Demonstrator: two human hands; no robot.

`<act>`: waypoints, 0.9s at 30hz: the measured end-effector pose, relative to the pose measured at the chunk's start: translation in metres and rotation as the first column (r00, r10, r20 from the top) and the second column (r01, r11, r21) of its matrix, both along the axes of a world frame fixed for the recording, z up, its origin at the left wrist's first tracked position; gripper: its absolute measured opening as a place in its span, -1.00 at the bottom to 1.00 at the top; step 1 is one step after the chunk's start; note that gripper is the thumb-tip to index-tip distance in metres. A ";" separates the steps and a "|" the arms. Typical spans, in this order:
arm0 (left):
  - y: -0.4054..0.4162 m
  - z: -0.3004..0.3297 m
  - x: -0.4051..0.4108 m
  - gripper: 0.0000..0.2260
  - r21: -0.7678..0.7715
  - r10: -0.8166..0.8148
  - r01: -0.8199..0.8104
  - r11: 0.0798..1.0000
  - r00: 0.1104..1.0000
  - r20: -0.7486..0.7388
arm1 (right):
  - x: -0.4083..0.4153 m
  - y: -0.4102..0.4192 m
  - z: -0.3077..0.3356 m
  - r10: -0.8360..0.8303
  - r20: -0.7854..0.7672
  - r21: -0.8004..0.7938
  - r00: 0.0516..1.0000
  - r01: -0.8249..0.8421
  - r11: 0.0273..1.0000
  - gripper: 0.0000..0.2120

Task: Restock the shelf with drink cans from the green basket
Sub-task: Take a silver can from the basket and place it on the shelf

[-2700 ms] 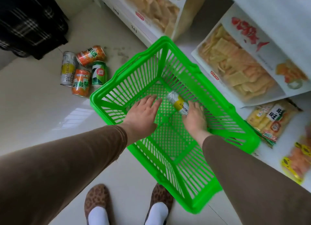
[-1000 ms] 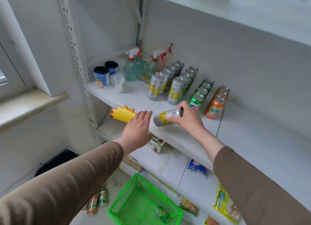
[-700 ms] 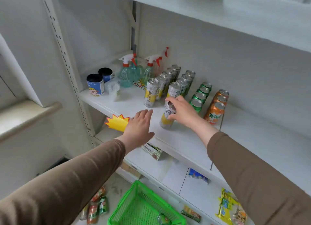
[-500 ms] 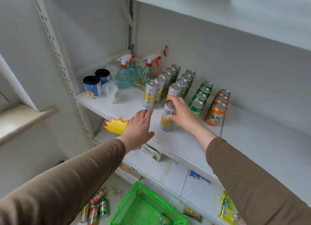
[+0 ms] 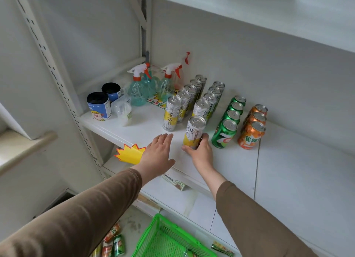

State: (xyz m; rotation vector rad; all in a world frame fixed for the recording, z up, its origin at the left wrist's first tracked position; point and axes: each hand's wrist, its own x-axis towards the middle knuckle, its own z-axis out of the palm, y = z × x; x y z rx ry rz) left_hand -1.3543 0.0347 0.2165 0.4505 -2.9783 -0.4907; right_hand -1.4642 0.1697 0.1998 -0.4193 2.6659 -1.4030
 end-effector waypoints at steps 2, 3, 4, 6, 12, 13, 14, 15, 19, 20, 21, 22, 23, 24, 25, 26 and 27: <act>-0.003 -0.002 -0.004 -0.19 0.006 0.005 -0.005 1.000 1.000 0.010 | -0.007 -0.009 0.002 -0.018 -0.015 -0.001 1.000 0.018 1.000 -0.40; -0.004 -0.003 -0.006 -0.19 0.006 0.006 -0.006 1.000 1.000 0.012 | -0.010 -0.014 0.002 -0.036 -0.021 0.002 0.999 0.036 0.999 -0.40; -0.005 -0.004 -0.008 -0.19 0.005 0.005 -0.005 1.000 1.000 0.013 | -0.013 -0.018 0.002 -0.054 -0.024 0.007 0.998 0.054 0.999 -0.38; -0.006 -0.006 -0.012 -0.19 0.009 0.003 -0.003 1.000 1.000 0.011 | -0.019 -0.025 0.003 -0.078 -0.020 0.016 0.997 0.079 0.997 -0.34; -0.010 -0.008 -0.016 -0.18 0.010 0.017 -0.017 1.000 1.000 0.004 | -0.025 -0.036 0.006 -0.120 -0.033 0.007 0.992 0.120 0.993 -0.25; -0.010 -0.008 -0.016 -0.18 0.011 0.019 -0.019 1.000 1.000 0.004 | -0.025 -0.036 0.006 -0.126 -0.042 0.018 0.991 0.126 0.992 -0.25; -0.011 -0.008 -0.016 -0.18 0.012 0.021 -0.021 1.000 1.000 0.006 | -0.024 -0.037 0.006 -0.130 -0.047 0.026 0.990 0.131 0.991 -0.25; -0.011 -0.008 -0.016 -0.18 0.013 0.024 -0.025 1.000 1.000 0.009 | -0.024 -0.037 0.006 -0.132 -0.047 0.028 0.990 0.134 0.991 -0.25; -0.011 -0.007 -0.014 -0.18 0.009 0.034 -0.034 0.999 0.999 0.015 | -0.024 -0.037 0.007 -0.132 -0.044 0.027 0.990 0.133 0.991 -0.25; -0.010 -0.006 -0.013 -0.18 0.006 0.037 -0.037 0.999 0.999 0.017 | -0.024 -0.037 0.007 -0.132 -0.040 0.028 0.990 0.134 0.991 -0.25; -0.010 -0.005 -0.012 -0.18 0.003 0.038 -0.038 0.999 0.999 0.022 | -0.024 -0.037 0.007 -0.133 -0.034 0.030 0.991 0.134 0.991 -0.26; -0.009 -0.004 -0.010 -0.18 0.000 0.041 -0.041 0.999 0.999 0.025 | -0.024 -0.037 0.008 -0.132 -0.024 0.030 0.991 0.133 0.991 -0.26; -0.008 -0.003 -0.008 -0.18 -0.004 0.046 -0.046 0.999 0.999 0.027 | -0.023 -0.036 0.008 -0.131 -0.013 0.027 0.991 0.132 0.991 -0.27; -0.007 -0.002 -0.006 -0.18 -0.008 0.052 -0.052 0.999 0.998 0.028 | -0.022 -0.036 0.008 -0.129 -0.002 0.021 0.992 0.129 0.991 -0.27; -0.006 -0.001 -0.004 -0.19 -0.009 0.058 -0.058 0.998 0.998 0.028 | -0.021 -0.034 0.008 -0.126 0.010 0.016 0.992 0.126 0.992 -0.28; -0.005 0.000 -0.001 -0.19 -0.009 0.064 -0.064 0.998 0.998 0.026 | -0.019 -0.031 0.007 -0.122 0.016 0.013 0.992 0.122 0.992 -0.30; -0.004 0.000 0.002 -0.19 -0.007 0.072 -0.072 0.997 0.997 0.024 | -0.016 -0.027 0.006 -0.117 0.015 0.013 0.993 0.116 0.993 -0.30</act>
